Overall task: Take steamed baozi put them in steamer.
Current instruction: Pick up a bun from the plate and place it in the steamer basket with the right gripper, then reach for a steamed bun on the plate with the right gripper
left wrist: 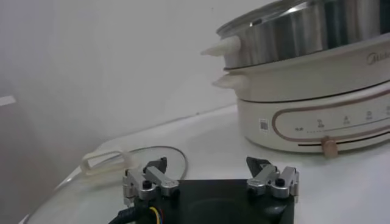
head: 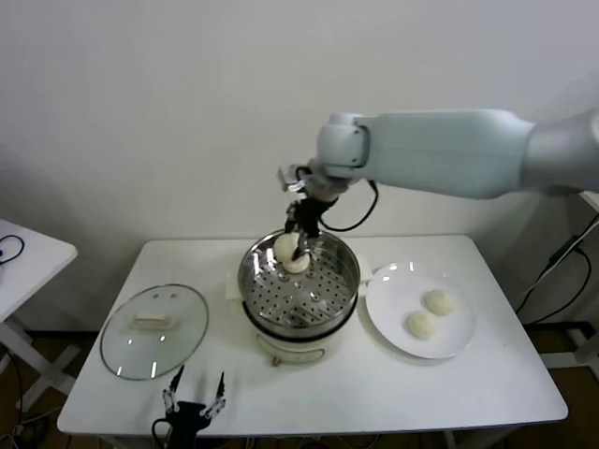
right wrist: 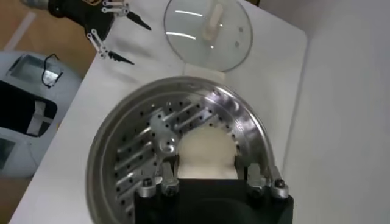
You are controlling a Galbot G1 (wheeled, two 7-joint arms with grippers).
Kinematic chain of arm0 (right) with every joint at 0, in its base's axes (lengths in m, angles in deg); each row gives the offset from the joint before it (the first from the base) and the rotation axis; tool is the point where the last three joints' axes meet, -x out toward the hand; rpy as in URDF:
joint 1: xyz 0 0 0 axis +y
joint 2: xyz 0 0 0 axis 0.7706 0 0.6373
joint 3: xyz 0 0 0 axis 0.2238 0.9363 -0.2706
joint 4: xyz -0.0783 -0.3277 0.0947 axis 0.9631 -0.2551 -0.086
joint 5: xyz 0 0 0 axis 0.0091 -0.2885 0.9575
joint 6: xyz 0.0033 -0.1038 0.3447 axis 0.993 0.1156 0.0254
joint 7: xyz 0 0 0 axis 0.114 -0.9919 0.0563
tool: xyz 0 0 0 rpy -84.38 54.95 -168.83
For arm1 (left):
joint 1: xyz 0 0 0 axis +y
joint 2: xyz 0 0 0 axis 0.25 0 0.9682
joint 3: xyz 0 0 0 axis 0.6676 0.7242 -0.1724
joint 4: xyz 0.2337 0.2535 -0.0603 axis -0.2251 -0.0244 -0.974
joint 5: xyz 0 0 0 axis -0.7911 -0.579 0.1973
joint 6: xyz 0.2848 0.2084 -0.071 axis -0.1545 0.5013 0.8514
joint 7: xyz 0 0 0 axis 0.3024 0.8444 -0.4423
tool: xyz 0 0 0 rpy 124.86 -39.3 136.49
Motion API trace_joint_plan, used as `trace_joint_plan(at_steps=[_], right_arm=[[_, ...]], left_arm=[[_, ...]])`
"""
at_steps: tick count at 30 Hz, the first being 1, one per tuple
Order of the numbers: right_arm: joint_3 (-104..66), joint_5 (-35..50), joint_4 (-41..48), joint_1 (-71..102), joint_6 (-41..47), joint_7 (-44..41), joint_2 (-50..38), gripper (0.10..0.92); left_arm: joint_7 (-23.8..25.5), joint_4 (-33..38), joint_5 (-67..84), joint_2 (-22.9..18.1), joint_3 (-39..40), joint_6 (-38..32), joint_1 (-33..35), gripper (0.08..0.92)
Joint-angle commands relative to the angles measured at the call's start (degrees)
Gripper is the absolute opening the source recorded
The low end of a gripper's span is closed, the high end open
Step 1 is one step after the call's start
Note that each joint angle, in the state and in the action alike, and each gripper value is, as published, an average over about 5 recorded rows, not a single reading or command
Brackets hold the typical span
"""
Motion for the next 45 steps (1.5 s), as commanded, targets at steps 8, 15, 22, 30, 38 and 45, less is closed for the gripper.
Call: trace_joint_plan(at_steps=[8,15,22,30,38,45], right_arm=[[-1.52,-6.48,4.53,11.14,1.91,3.56,5.41,0.619],[-1.94,-8.1,6.17,12.17,1.68,3.57,6.23,0.619],[-2.59,-9.87,6.68,13.17,1.7,4.28,6.53,0.62],[-2.38,-8.48,4.47,9.53,0.7,3.13,4.51,0.727],[1.94,-3.08,-2.13,-1.79,-2.59,-3.38,-5.17,0.822],[10.33,-5.09,-10.01,-12.58,-6.1,-9.37,-20.18,0.823]], left_arm=[[0.06,-0.86,-0.82,0.03,0.07,-0.32,0.1,0.823],[0.07,-0.86,-0.91,-0.04,0.13,-0.26,-0.02,0.823],[0.04,-0.81,-0.9,-0.04,0.08,-0.34,0.01,0.823],[0.01,-0.66,-0.95,-0.08,0.02,-0.41,0.23,0.823],[-0.01,-0.02,-1.15,-0.09,-0.05,-0.37,0.77,0.823],[-0.04,0.32,-1.32,-0.12,-0.02,-0.43,1.16,0.823]])
